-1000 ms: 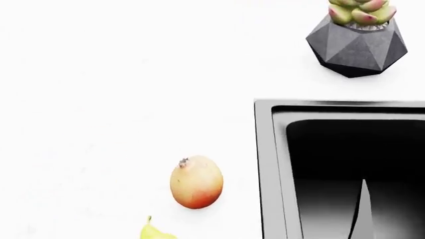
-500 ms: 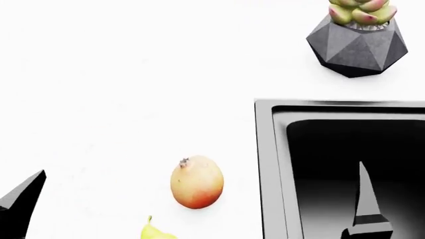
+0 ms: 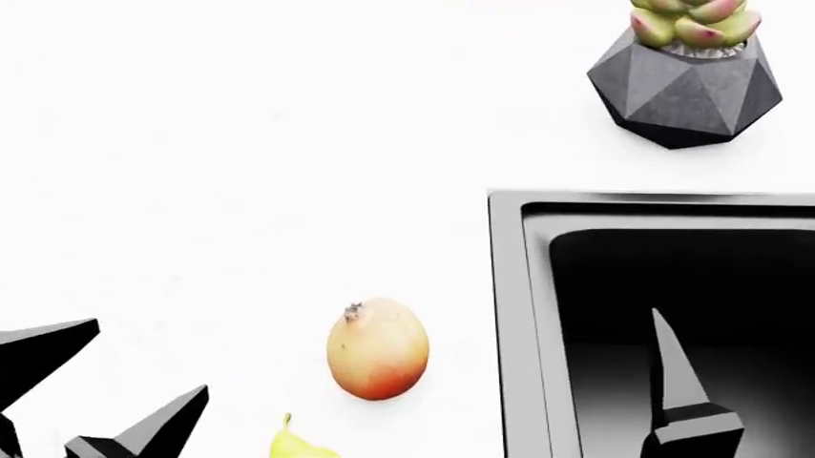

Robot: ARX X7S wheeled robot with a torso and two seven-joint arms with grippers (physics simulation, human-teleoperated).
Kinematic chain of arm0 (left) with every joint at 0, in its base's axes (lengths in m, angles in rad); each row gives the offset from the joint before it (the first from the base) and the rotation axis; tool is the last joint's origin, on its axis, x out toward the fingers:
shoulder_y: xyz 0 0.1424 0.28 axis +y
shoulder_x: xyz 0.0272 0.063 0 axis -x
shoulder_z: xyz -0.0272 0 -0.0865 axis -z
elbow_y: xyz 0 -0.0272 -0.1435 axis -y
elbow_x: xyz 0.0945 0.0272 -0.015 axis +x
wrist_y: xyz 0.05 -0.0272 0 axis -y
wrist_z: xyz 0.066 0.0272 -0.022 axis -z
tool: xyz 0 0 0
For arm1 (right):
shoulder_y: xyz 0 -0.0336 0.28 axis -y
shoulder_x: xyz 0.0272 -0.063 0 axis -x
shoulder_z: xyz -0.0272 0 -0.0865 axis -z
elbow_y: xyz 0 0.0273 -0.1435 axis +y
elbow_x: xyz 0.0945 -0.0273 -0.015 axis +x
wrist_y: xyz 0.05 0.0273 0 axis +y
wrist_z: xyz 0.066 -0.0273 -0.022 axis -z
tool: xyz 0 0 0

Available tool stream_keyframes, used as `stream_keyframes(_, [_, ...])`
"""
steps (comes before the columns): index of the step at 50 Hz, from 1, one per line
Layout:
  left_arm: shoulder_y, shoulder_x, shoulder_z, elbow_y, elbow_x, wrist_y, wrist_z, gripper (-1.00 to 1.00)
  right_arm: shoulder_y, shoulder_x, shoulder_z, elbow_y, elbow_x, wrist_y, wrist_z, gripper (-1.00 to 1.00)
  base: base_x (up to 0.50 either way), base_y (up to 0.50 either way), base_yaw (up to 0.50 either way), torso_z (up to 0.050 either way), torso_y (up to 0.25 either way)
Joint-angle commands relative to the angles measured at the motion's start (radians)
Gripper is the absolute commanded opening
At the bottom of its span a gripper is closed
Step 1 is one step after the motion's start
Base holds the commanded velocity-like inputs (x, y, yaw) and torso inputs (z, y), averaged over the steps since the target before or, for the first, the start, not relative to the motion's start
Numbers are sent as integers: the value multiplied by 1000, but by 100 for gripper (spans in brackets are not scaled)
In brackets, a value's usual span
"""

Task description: There is a mixed pile of frozen fruits and vegetables on the counter. Locate all the frozen vegetables and place the items in a bowl on the counter. Take all the frozen fruits and defrost them in a running sink.

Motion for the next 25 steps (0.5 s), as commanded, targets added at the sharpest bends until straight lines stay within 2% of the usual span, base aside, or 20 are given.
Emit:
stream_keyframes(1, [-106, 66, 119, -51, -83, -34, -85, 100, 12, 8, -21, 6, 13, 4, -13, 100, 0, 0, 0, 0, 0])
stream_keyframes(11, [-101, 119, 206, -57, -116, -40, -177, 100, 32, 4, -20, 13, 19, 19, -12, 100, 0, 0, 0, 0, 0])
stream_keyframes(25, [-46, 156, 246, -64, -35, -47, -180, 100, 35, 40, -102, 13, -21, -32, -5, 100, 0, 0, 0, 0, 0])
